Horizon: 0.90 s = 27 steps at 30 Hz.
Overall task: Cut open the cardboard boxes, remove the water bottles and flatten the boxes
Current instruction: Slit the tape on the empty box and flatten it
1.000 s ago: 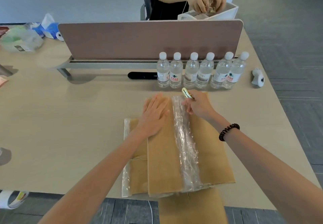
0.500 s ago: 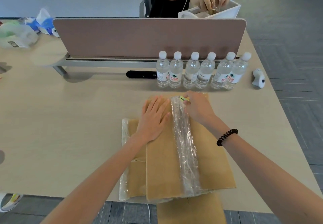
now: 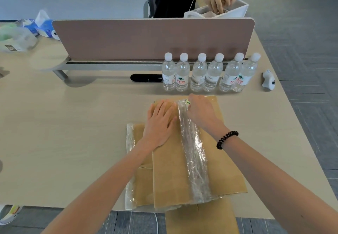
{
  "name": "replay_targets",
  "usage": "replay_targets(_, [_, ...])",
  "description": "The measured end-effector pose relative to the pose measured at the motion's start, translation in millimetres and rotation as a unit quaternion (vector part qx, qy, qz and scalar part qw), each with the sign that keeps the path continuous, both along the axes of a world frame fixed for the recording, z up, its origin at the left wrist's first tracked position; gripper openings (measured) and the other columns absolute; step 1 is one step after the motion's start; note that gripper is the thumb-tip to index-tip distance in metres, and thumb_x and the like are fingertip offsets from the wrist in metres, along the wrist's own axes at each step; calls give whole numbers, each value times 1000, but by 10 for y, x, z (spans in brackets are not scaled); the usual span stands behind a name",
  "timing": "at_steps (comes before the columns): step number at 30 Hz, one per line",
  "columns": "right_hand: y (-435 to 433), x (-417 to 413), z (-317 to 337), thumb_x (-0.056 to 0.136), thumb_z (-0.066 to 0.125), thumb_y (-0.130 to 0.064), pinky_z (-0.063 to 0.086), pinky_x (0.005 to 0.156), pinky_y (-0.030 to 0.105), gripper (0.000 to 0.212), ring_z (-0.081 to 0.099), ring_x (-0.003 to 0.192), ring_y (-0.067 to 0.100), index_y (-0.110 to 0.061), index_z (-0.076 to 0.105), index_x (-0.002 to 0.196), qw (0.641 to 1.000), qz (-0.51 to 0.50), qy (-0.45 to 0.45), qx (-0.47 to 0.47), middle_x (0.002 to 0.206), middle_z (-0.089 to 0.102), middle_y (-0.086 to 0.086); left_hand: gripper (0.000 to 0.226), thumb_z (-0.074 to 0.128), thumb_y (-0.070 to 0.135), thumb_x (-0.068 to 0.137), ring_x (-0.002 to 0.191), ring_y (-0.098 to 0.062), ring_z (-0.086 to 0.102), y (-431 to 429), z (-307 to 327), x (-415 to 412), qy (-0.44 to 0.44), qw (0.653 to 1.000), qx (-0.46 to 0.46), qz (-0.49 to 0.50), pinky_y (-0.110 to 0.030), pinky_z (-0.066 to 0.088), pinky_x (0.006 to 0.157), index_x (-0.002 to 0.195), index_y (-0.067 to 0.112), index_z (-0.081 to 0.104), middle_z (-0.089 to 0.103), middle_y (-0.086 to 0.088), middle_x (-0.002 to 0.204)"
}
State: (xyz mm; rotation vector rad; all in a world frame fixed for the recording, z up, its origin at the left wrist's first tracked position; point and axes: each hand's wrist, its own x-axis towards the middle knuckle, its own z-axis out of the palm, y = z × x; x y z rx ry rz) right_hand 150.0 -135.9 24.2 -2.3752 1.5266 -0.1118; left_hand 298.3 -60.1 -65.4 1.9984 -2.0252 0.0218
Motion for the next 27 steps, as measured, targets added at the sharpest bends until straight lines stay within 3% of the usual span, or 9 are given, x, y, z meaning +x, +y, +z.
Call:
replay_targets(5, [-47,90,-56,88,49,-4,35,55,26,17,46,68,22,-10,38,76,1000,-16,0,-8,71,37,0,53,23,46,103,147,-21,23,-5,-2,-3,-1,1000,14,8,-39,7,119,149,24,40,37,-3,155])
replay_targets(9, [-42,59,-340,82,46,-30,50,54,34,20,50,51,19,-19,39,67,998,-41,3,-53,60,45,-5,59,15,49,101,149,-21,20,8,-1,-16,2,1000,20,14,-40,6,119,151,25,35,33,-4,157])
replay_targets(12, [-51,-4,-390,78,43,-40,48,44,34,24,47,43,14,-26,35,60,997,-64,-8,-47,51,45,-8,61,12,51,100,149,-21,19,5,11,-19,5,999,27,19,-39,4,119,152,26,33,32,-4,157])
replay_targets(15, [61,-37,-328,80,40,-32,39,47,31,20,44,50,13,-25,30,64,997,-43,-32,-47,58,44,-7,61,10,51,100,149,-19,17,9,24,-19,5,999,33,18,-40,3,119,153,27,30,31,-3,157])
replay_targets(18, [111,-68,-341,73,30,-28,50,50,33,13,49,50,16,-23,40,66,997,-48,-26,-51,58,48,-5,61,11,51,101,149,-19,16,5,12,-21,7,999,38,17,-40,3,119,153,27,29,30,-3,157])
replay_targets(23, [179,-94,-263,84,47,-18,40,59,30,9,43,60,15,-16,40,80,1000,-21,-6,-19,69,38,-7,58,15,48,102,146,-20,24,-9,-10,-7,2,1000,21,17,-39,7,118,150,25,37,36,-4,154])
replay_targets(27, [282,-135,-307,89,48,-19,50,62,35,8,45,62,20,-16,41,85,999,-30,6,-32,71,40,-3,58,16,46,102,146,-21,25,-6,-19,-14,7,1000,16,15,-38,5,117,150,24,39,37,-6,153])
